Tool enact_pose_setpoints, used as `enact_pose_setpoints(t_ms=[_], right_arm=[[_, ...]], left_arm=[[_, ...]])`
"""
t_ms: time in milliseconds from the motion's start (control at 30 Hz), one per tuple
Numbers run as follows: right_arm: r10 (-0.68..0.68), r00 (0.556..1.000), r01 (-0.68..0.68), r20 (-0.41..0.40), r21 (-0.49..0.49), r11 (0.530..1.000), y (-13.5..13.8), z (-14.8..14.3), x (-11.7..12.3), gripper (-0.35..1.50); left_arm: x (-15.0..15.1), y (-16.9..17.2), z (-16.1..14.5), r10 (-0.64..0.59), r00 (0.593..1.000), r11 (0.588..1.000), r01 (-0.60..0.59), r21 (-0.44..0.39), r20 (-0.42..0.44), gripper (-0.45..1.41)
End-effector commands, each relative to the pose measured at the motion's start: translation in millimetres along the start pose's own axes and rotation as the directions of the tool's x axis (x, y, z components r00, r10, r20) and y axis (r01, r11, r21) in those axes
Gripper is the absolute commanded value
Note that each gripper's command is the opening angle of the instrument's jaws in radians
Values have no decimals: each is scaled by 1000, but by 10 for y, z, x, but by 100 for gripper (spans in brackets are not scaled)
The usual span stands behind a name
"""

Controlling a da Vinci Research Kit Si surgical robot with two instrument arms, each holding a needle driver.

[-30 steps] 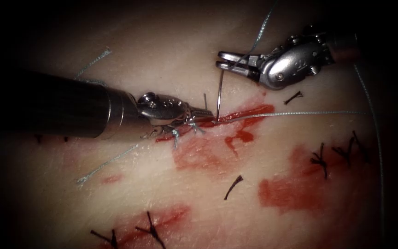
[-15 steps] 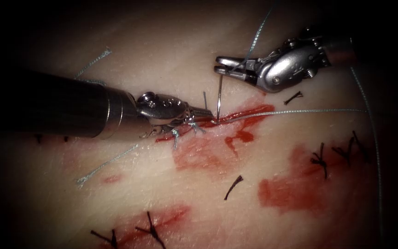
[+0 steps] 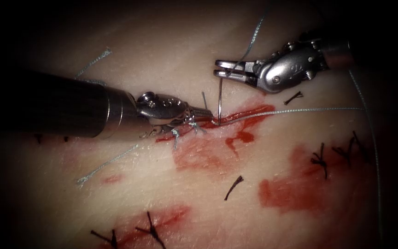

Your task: Wound Closure

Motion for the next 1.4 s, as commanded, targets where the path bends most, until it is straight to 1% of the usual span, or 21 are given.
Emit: enact_pose_setpoints(t_ms=[33,100,400,567,700,800,967,1133,1400], right_arm=[[-1,1000,1,-5,-3,1000,1,10,-5,-35],[31,1000,-31,-5,0,1000,0,12,-12,-35],[75,997,-75,-18,-1,997,6,8,-23,-35],[109,993,-109,-33,21,994,7,8,-24,-35],[135,989,-132,-61,54,990,9,9,-24,-35],[153,987,-151,-57,32,988,10,9,-25,-35],[177,983,-175,-58,28,984,10,10,-24,-35],[188,981,-189,-45,-6,982,9,11,-22,-35],[228,973,-229,-42,-18,973,6,11,-20,-35]], left_arm=[[-2,1,8,0,1000,1000,0,-1,1,-45],[-2,2,8,0,1000,1000,0,-6,3,-45],[-2,4,8,-2,1000,1000,2,-10,5,-45],[-2,4,8,-2,1000,1000,2,-10,5,-45],[-1,4,8,-2,1000,1000,2,-10,5,-45],[-1,4,8,-2,1000,1000,2,-10,5,-45],[-1,5,8,-3,1000,1000,3,-9,5,-45],[-1,6,7,-3,1000,1000,3,-9,5,-45],[0,6,7,-4,1000,1000,4,-9,5,-45]])
